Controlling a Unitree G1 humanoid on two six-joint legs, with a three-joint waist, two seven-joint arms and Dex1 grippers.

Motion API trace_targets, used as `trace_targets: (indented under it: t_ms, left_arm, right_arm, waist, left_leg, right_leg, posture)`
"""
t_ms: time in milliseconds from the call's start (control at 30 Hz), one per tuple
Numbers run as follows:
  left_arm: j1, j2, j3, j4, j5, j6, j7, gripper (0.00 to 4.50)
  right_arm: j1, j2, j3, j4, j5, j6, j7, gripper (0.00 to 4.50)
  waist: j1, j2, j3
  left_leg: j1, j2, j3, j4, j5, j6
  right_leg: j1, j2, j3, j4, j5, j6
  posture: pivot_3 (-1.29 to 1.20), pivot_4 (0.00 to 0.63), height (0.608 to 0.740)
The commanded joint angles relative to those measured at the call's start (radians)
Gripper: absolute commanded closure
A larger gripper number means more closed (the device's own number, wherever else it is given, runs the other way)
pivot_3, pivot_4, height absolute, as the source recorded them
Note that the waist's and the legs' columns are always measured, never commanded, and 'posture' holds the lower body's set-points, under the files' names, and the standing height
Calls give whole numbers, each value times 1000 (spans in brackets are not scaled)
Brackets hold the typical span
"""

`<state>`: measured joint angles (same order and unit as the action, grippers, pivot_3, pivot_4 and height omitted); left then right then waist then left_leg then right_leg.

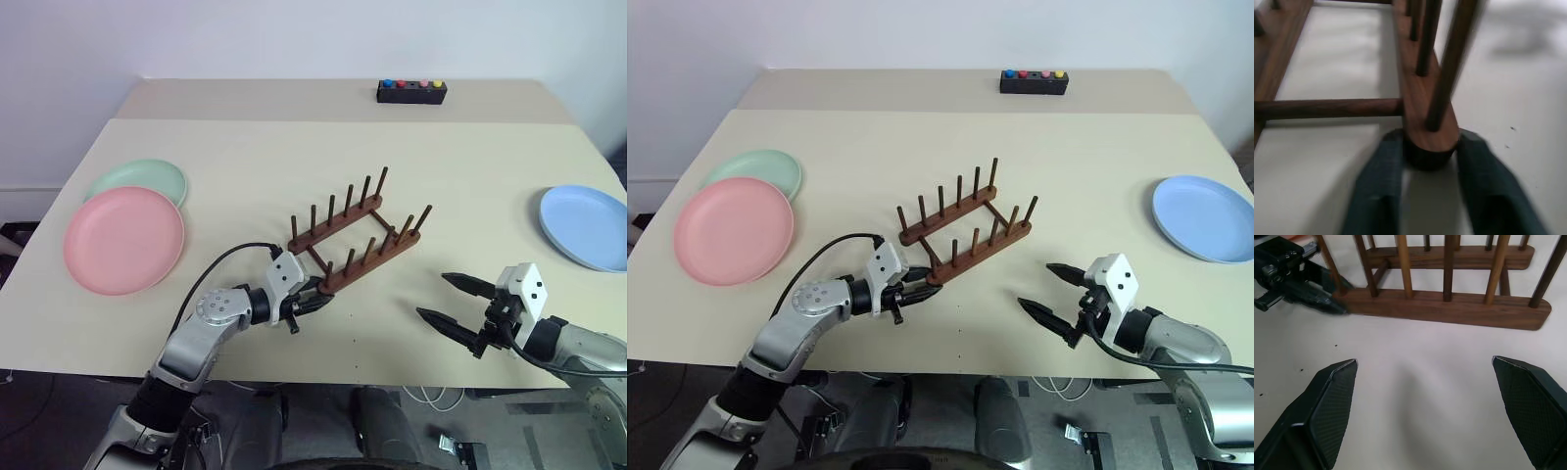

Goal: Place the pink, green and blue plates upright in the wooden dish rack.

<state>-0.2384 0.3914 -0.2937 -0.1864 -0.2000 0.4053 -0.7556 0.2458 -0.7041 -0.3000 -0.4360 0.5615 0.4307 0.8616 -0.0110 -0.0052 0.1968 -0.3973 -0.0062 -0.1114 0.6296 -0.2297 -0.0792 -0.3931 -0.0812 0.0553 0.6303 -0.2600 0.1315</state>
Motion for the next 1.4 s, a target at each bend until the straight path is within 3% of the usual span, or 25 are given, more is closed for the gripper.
trace_targets:
  t_ms: [33,233,333,700,867,1167,1400]
  left_arm:
    - [6,4,1,33,15,-12,2,3743]
    - [-34,25,8,82,15,-66,-52,3743]
    - [-141,27,-21,192,20,-151,-157,3743]
    - [-418,-91,-66,604,59,-408,-377,3743]
    - [-484,-126,-52,745,86,-481,-397,3743]
    - [-503,-130,-37,819,93,-528,-437,3743]
    - [-462,-108,6,756,88,-498,-402,173]
  right_arm:
    - [6,-1,-23,-18,0,-23,1,0]
    - [22,2,-29,-19,-4,-35,-6,0]
    - [14,-2,-30,13,-17,-53,-3,0]
    - [42,35,-26,1,-34,-79,-37,0]
    - [67,45,-32,-17,-34,-89,-54,0]
    - [64,43,-23,-16,-38,-97,-71,0]
    - [48,26,-25,2,-45,-99,-57,0]
  waist:
    - [0,-1,0]
    - [0,0,0]
    - [4,-1,0]
    - [-2,-1,0]
    - [-2,-1,0]
    - [-2,-1,1]
    - [-3,-1,0]
  left_leg:
    - [0,0,0,0,0,0]
    - [0,0,0,0,0,0]
    - [0,0,0,0,0,0]
    - [-5,0,0,0,0,0]
    - [-6,0,-1,1,0,0]
    - [-6,0,-1,1,0,0]
    - [-6,0,-1,1,0,0]
  right_leg:
    - [0,0,0,0,0,0]
    - [0,0,0,0,0,0]
    - [1,0,0,0,0,0]
    - [-4,0,-1,-1,2,4]
    - [-4,0,-1,0,1,4]
    - [-4,0,-1,0,2,4]
    - [-4,0,-1,0,2,5]
  posture:
    - [0,150,734]
    - [0,150,734]
    - [0,150,734]
    - [0,150,734]
    - [0,150,734]
    - [0,150,734]
    - [0,150,734]
